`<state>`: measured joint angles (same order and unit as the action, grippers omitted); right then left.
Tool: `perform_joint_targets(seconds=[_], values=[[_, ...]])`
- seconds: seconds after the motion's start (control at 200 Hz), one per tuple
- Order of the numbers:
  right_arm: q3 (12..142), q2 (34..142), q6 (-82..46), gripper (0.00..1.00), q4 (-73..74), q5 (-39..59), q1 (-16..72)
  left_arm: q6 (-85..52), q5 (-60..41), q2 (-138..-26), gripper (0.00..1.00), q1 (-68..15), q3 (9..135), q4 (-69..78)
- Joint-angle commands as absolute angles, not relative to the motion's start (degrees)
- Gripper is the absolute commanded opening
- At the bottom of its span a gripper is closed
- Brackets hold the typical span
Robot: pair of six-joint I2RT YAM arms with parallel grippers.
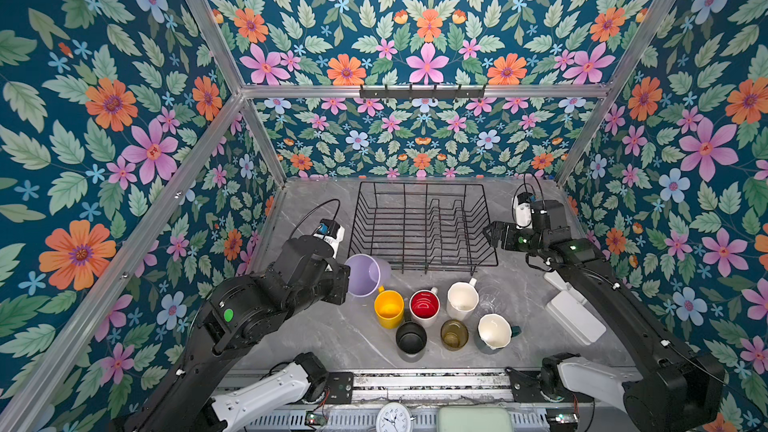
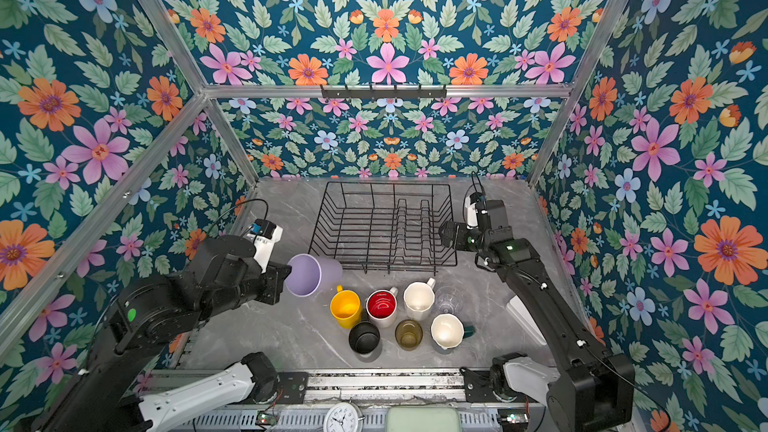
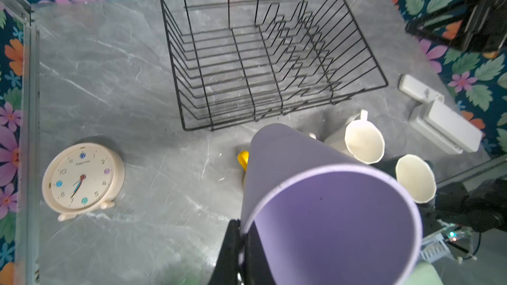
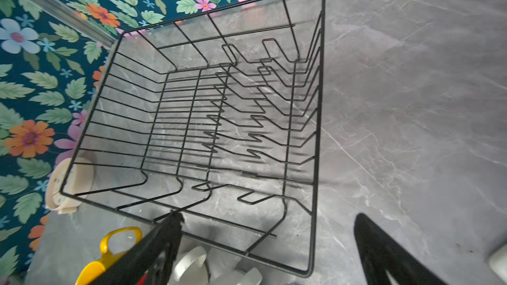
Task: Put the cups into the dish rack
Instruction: 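Carry the lilac mug over the rack toward the right gripper while the right gripper approaches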
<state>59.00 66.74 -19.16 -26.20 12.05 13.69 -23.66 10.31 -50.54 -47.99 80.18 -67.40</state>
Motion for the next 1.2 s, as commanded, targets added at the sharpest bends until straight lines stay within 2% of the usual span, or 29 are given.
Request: perform_joint_targets(seconds=[0.0,0.265,0.52,0.65,0.79,0.94,1.095,1.195], values=[[58.1,65.43,-20.79,0.97,-20.91,20.28,13.75,-23.44,9.65,-48.96,0.0,-48.03,75.68,-50.29],[52.41,59.68,-26.28,0.99,-7.93,34.64,13.71,-27.09,3.49,-46.02,0.0,-47.83,62.23,-29.2],[50.65,59.4,-29.65,0.99,0.6,44.87,13.72,-28.45,-5.74,-46.33,0.0,-43.6,58.5,-18.66],[49.88,59.75,-32.38,0.99,7.24,51.37,13.71,-30.43,-18.35,-48.13,0.0,-33.41,56.58,-15.88],[51.18,59.85,-32.26,0.99,7.13,54.02,13.71,-34.58,-34.58,-50.06,0.0,-22.32,53.14,-7.36],[51.14,60.9,-33.25,0.99,8.8,54.49,13.71,-35.56,-45.48,-54.49,0.0,-18.45,52.26,-0.59],[51.12,62.98,-37.15,0.99,14.57,56.48,13.71,-40.67,-56.77,-59.15,0.0,-14.99,49.54,12.94],[51.84,63.86,-38.21,0.99,16.05,57.16,13.75,-41.51,-60.93,-61.05,0.0,-13.05,48.96,16.87]])
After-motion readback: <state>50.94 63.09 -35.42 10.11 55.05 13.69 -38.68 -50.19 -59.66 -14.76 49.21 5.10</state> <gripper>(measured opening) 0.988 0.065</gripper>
